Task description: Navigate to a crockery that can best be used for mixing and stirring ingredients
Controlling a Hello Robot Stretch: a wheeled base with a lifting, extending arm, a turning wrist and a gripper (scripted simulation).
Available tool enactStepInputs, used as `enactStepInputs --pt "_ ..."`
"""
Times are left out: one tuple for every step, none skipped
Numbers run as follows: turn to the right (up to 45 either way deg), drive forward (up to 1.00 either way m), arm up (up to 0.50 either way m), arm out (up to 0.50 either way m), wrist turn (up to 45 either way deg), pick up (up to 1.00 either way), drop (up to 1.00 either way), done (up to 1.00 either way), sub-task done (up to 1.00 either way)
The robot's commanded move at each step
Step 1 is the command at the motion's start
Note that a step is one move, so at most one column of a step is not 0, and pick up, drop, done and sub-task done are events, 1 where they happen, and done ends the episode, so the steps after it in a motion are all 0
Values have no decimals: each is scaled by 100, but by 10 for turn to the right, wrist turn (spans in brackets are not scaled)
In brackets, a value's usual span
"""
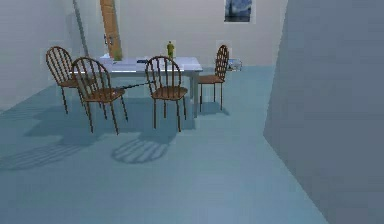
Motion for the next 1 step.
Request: enactStepInputs --pt "0 40 0 0 0 0 0 0 0"
